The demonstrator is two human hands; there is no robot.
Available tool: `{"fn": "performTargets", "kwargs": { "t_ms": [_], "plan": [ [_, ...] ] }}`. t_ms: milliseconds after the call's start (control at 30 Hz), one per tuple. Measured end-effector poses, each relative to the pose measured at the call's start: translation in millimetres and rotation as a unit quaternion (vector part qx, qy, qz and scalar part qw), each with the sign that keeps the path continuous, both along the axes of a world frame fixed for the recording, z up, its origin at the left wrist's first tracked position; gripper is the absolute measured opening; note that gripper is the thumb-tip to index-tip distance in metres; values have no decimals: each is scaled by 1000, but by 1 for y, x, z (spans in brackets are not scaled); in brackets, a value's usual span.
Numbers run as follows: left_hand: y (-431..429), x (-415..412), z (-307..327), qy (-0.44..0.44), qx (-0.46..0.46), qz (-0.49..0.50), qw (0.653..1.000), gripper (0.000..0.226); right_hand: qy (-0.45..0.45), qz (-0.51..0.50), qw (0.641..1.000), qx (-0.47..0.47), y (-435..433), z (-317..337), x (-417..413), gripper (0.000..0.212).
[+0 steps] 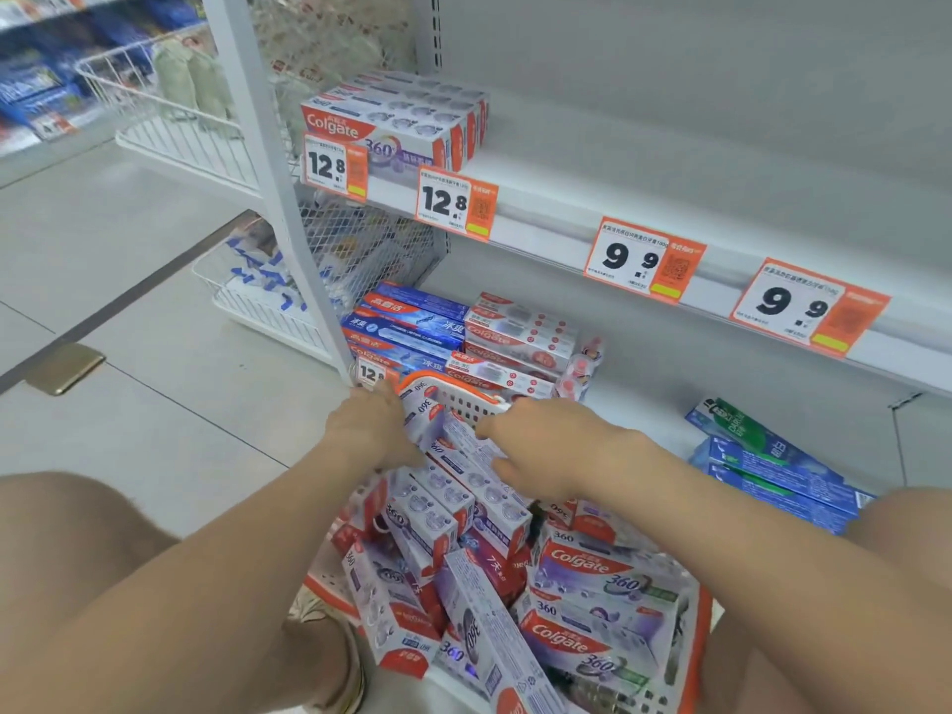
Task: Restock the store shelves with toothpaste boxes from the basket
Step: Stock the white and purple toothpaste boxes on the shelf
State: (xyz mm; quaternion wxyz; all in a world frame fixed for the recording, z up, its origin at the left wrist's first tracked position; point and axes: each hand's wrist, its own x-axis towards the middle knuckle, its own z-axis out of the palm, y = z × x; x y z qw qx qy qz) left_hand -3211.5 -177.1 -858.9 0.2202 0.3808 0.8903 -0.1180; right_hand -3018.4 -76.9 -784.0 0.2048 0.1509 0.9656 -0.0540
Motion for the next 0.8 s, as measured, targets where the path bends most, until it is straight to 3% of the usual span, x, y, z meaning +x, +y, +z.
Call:
{"fn": "performTargets", "kwargs": {
  "t_ms": [100, 167, 233, 300, 367, 433, 467, 533, 667, 800],
  "plan": [
    [2, 10, 18, -53, -9, 4, 999, 57, 7, -52, 998, 24, 6, 3, -2, 24],
    [4, 17, 37, -86, 18, 26, 996, 57, 23, -115, 993, 1, 12, 10, -2, 16],
    [5, 23, 55, -170, 86, 79, 978, 58, 48, -192, 977, -77, 23, 20, -2, 32],
    [5, 36, 74, -309, 172, 143, 925, 50, 76, -320, 912, -243, 30, 32, 2, 44],
    [5, 55, 89, -397, 229, 162, 874, 39, 80, -418, 802, -419, 34, 44, 8, 51],
    [4, 72, 96, -415, 253, 136, 863, 42, 88, -431, 727, -527, 33, 50, 14, 51],
    [4, 79, 99, -410, 262, 125, 865, 42, 108, -422, 713, -550, 31, 51, 17, 44],
    [2, 84, 106, -422, 276, 123, 855, 44, 163, -421, 711, -540, 30, 45, 21, 35],
    [5, 76, 118, -519, 310, 186, 774, 32, 216, -441, 692, -529, 40, 44, 33, 40],
    [11, 73, 127, -530, 311, 217, 759, 8, 282, -436, 702, -487, 52, 59, 46, 24]
  ]
}}
